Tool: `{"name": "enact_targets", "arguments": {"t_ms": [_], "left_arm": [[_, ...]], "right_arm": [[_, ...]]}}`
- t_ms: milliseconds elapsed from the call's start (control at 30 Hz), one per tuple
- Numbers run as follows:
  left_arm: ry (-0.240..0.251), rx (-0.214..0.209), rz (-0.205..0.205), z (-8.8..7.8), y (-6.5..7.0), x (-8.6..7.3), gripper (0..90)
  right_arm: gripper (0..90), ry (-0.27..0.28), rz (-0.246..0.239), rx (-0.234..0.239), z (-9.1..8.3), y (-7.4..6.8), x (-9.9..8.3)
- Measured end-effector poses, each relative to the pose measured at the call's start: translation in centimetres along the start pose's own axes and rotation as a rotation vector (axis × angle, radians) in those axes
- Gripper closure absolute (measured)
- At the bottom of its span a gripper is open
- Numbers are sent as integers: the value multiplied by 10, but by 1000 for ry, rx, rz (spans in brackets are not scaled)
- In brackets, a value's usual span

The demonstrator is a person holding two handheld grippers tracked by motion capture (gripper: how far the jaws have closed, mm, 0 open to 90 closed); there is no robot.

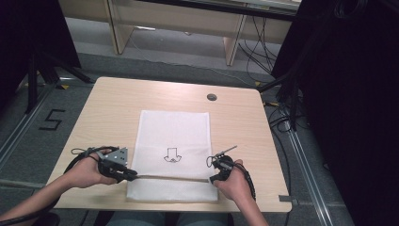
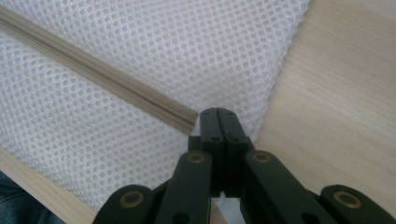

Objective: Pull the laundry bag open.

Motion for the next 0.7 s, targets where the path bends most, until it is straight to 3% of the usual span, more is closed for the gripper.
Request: {"name": "enact_targets", "arguments": {"t_ms": [33,100,167,200,300,367,500,667,700], "left_arm": [[-11,6,19,-1,-2,-2,818],[1,3,-7,-2,-2,-3,818],[-11,13,7,-4,-4,-5,818],[2,10,-4,-4,-4,-5,818],[5,11,-14,-4,-4,-6,818],[-20,22,3,-6,-6,-10,818],[-22,29,-2,-9,-9,-15,818],[0,32,-38,-12,-10,-20,818],[-14,39,-26,-13,-12,-23,818]], "right_arm": [[900,1,-2,0,0,0,0],[900,13,-1,0,1,0,1],[900,20,-27,0,2,2,2],[900,27,-36,-2,2,3,3],[900,1,-2,-1,0,0,0],[900,12,-1,-2,1,0,1],[900,1,-1,0,0,0,0],[900,12,-2,-1,1,0,1],[900,11,1,-2,1,0,1]]}}
Point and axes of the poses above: each handheld gripper's, and its own axes: z roughly forward along the jaws, x roughly out of its top, y roughly to its right, the point moved 10 cm from there along z, roughly forward along the jaws, and after that the axes turned 4 degrees about -y, right-handed, at the moved point
